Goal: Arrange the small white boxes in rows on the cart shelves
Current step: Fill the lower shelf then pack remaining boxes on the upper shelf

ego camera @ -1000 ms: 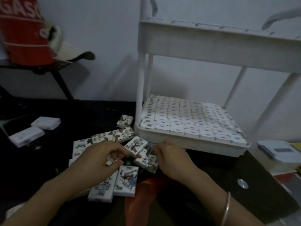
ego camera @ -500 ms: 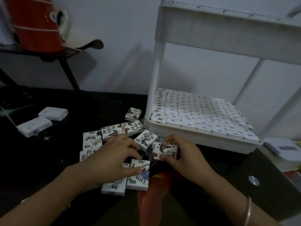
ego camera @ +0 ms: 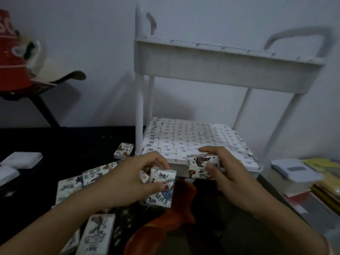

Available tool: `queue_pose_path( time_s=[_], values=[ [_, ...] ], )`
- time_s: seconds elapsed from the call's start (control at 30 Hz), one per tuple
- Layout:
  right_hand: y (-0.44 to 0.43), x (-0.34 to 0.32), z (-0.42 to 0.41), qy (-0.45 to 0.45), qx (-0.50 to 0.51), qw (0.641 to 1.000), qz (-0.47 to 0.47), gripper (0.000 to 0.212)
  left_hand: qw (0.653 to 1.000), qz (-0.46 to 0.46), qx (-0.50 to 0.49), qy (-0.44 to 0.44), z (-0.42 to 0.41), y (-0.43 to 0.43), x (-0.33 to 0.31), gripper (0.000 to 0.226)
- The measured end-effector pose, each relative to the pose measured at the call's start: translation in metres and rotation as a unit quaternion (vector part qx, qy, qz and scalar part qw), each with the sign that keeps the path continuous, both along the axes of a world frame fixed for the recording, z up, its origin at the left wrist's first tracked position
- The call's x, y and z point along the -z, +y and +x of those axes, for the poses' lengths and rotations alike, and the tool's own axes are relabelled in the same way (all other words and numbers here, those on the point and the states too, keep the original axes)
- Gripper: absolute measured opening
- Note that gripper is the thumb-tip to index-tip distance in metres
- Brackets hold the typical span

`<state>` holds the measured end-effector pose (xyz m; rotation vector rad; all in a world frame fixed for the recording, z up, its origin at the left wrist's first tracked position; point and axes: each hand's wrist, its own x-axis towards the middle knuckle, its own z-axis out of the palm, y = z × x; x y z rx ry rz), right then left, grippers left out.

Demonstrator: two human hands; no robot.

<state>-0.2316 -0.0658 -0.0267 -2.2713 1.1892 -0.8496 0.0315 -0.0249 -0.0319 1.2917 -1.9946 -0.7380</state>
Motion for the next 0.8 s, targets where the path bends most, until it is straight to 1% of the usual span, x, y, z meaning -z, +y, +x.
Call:
queue_pose_path(
  time_s=[0.1, 0.17, 0.23, 0.37, 0.5, 0.57, 0.67, 0.73, 0.8],
  values=[
    [-0.003, -0.027, -0.027, -0.018, 0.024, 0.999, -0.02, 0.037, 0.998, -0.011, 0.042, 0.049, -0.025, -0.014, -0.043, 0.024],
    [-0.004, -0.048, -0.043, -0.041, 0.032, 0.998, -0.027, 0.04, 0.994, -0.035, 0.074, 0.069, -0.042, -0.023, -0.077, 0.023],
    [-0.005, -0.069, -0.057, -0.074, 0.036, 0.996, -0.042, 0.043, 0.989, -0.073, 0.107, 0.071, -0.058, -0.031, -0.111, 0.022],
    [-0.007, -0.117, -0.084, -0.119, 0.072, 0.984, -0.109, 0.044, 0.976, -0.15, 0.148, 0.058, -0.093, -0.046, -0.184, 0.021],
    [-0.011, -0.158, -0.109, -0.146, 0.098, 0.972, -0.158, 0.038, 0.959, -0.248, 0.13, 0.05, -0.126, -0.069, -0.251, 0.022],
    [-0.013, -0.171, -0.119, -0.152, 0.117, 0.966, -0.172, 0.036, 0.953, -0.281, 0.101, 0.053, -0.145, -0.088, -0.274, 0.027],
    [-0.016, -0.181, -0.133, -0.148, 0.144, 0.961, -0.183, 0.029, 0.948, -0.312, 0.063, 0.03, -0.177, -0.121, -0.288, 0.036],
    [-0.019, -0.184, -0.14, -0.16, 0.141, 0.96, -0.182, 0.024, 0.946, -0.321, 0.041, -0.01, -0.198, -0.143, -0.286, 0.034],
    [-0.022, -0.187, -0.143, -0.179, 0.124, 0.96, -0.178, 0.025, 0.945, -0.32, 0.027, -0.057, -0.215, -0.161, -0.28, 0.03]
  ],
)
